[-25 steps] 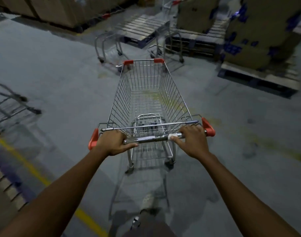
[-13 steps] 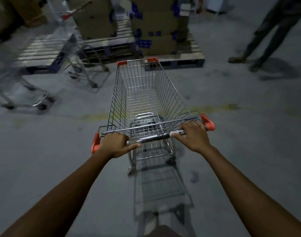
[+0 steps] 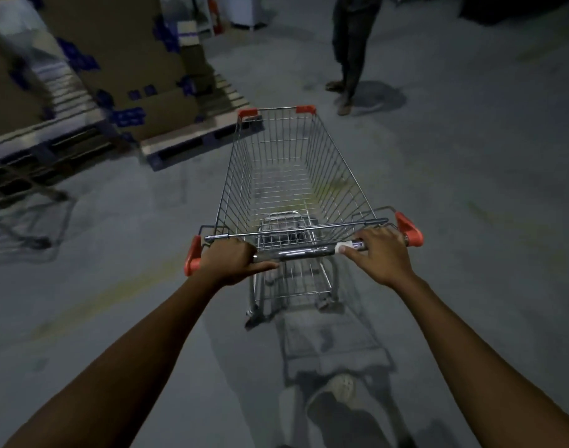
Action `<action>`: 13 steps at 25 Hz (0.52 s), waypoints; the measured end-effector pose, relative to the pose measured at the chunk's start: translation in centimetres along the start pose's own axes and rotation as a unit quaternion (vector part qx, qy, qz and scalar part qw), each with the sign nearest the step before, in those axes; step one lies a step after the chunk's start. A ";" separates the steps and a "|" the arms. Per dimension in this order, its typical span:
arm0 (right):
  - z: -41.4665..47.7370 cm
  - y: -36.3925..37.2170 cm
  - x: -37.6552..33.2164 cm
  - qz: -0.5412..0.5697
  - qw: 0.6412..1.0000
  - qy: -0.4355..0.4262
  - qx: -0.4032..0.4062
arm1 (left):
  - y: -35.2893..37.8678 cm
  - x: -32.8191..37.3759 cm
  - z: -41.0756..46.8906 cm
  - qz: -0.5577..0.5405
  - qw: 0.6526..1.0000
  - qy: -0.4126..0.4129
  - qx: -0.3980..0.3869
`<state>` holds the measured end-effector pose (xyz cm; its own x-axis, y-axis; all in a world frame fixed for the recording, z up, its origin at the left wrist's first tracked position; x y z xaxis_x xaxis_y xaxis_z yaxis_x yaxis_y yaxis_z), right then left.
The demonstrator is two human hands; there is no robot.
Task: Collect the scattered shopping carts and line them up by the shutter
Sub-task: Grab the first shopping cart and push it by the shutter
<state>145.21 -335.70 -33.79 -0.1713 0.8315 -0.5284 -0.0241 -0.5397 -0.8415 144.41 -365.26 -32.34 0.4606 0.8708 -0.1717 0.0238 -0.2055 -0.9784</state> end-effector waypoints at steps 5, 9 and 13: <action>3.5 -4.6 10.1 -0.018 0.995 0.075 0.059 | -1.3 4.4 14.2 0.016 0.997 0.066 0.029; 6.9 -9.1 17.7 -0.021 0.988 0.131 0.078 | -2.6 8.5 26.1 0.014 0.994 0.099 0.040; 10.5 -13.2 24.8 -0.026 0.978 0.177 0.105 | -4.2 13.0 37.5 0.021 0.989 0.140 0.041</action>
<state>130.90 -309.33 -34.55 0.1874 0.8318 -0.5225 -0.2318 -0.4795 -0.8464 117.01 -336.29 -34.75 0.6874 0.7026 -0.1841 -0.0670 -0.1910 -0.9793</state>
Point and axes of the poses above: each hand's wrist, its own z-axis towards the middle knuckle, its own y-axis out of the palm, x = y × z, the point moved 6 cm from there along z, towards the middle knuckle, and after that the axes turned 13 degrees about z, right-handed, at the moved point
